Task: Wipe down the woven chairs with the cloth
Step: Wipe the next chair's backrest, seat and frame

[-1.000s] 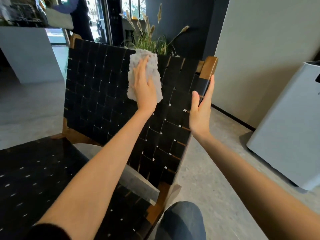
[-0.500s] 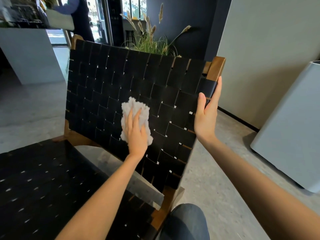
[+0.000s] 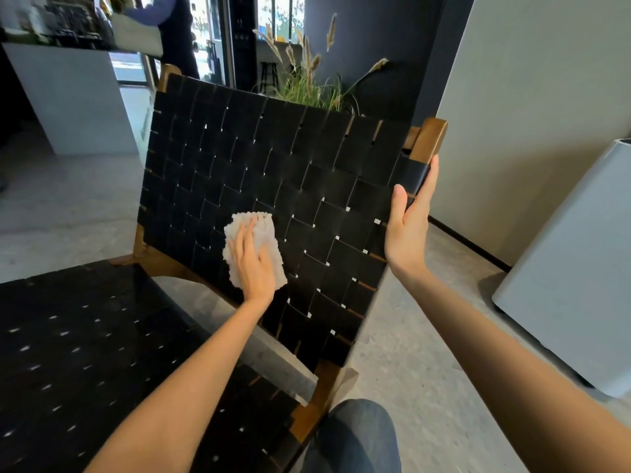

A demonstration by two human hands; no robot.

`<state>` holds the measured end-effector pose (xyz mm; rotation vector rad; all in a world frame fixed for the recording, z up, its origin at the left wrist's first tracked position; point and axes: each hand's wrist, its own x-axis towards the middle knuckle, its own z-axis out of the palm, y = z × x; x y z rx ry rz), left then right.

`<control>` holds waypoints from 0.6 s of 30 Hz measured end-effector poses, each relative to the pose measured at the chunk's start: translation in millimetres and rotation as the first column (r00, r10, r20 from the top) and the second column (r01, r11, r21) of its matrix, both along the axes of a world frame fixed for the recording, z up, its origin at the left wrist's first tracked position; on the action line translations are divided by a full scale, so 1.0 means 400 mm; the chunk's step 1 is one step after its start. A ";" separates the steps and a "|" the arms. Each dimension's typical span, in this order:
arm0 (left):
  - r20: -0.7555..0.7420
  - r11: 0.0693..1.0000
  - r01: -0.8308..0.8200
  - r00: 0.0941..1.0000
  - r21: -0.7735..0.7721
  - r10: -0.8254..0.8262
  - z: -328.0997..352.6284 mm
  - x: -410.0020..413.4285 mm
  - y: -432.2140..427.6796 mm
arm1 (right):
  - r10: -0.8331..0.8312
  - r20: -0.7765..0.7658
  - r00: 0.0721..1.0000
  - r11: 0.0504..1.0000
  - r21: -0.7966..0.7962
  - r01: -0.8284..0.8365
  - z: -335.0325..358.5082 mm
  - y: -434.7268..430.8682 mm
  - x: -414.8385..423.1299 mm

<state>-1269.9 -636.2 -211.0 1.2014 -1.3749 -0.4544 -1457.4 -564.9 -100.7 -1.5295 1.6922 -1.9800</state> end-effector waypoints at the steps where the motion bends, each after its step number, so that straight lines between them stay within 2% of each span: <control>1: -0.018 0.999 0.036 0.999 -0.038 -0.037 0.047 -0.007 -0.021 | 0.001 0.001 1.000 1.000 0.006 -0.001 0.001 0.000 0.000; 5: 0.022 0.960 0.157 0.987 -0.232 -0.157 0.266 -0.072 -0.104 | -0.007 0.000 1.000 1.000 0.020 0.007 0.001 -0.001 -0.001; 7: 0.138 0.930 0.204 0.976 -0.306 -0.169 0.356 -0.107 -0.142 | -0.008 -0.003 1.000 1.000 0.026 0.008 0.000 -0.001 -0.004; 9: 0.275 0.931 0.221 0.951 -0.290 -0.140 0.399 -0.127 -0.178 | 0.006 0.000 1.000 0.999 0.035 -0.006 -0.001 -0.001 -0.005; 11: 0.306 0.951 0.177 0.947 -0.254 -0.095 0.396 -0.132 -0.207 | 0.007 0.001 1.000 1.000 0.027 -0.007 -0.001 -0.002 -0.005; 15: 0.201 0.979 0.057 0.979 -0.198 -0.016 0.290 -0.093 -0.214 | -0.011 0.006 1.000 1.000 0.009 0.011 -0.007 -0.007 -0.001; 18: 0.120 0.993 0.041 0.992 -0.112 -0.027 0.162 -0.019 -0.197 | -0.009 0.023 1.000 1.000 -0.001 0.009 -0.009 -0.008 0.001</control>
